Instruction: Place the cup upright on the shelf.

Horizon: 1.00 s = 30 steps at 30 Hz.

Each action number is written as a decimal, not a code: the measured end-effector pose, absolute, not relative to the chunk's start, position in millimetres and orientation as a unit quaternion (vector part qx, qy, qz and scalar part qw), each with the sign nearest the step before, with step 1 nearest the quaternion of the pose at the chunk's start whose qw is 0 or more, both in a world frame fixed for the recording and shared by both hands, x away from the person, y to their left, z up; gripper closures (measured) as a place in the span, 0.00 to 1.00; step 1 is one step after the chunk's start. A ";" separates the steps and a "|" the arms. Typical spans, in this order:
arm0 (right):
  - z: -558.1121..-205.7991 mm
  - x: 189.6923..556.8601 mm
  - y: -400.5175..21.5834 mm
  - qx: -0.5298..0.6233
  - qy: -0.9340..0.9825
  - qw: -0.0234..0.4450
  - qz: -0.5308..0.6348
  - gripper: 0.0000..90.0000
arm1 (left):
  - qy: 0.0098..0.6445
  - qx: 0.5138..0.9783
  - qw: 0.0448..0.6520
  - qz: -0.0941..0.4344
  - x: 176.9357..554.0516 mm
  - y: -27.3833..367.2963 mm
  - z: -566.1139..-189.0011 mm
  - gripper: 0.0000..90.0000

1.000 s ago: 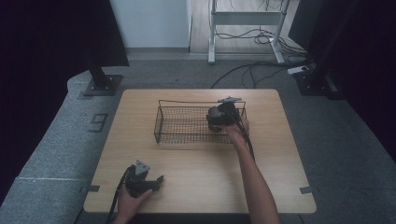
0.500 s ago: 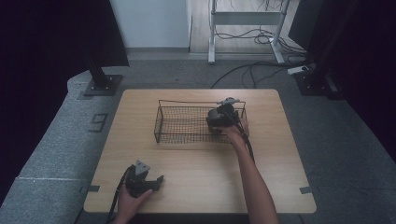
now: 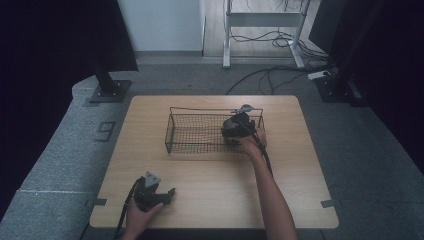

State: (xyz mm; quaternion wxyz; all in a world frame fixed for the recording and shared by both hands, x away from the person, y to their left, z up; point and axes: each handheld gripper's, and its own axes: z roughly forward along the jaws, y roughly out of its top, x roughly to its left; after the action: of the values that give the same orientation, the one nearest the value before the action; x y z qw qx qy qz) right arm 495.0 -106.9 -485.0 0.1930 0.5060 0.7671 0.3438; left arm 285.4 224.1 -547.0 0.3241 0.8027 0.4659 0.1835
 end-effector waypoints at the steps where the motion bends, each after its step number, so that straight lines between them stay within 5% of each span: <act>1: -485.6 495.1 -106.6 0.507 0.767 0.192 0.344 0.15 | 0.466 0.803 0.324 0.184 285.5 224.1 -547.0 0.18; 30: -465.0 484.0 -115.0 0.517 0.744 0.193 0.377 0.13 | 0.466 0.803 0.324 0.183 285.4 224.0 -547.0 0.18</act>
State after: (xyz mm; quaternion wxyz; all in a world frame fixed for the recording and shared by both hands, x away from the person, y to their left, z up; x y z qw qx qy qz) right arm 484.0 -115.0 -465.0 0.1933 0.5167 0.7440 0.3771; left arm 285.4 224.0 -547.0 0.3241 0.8027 0.4658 0.1834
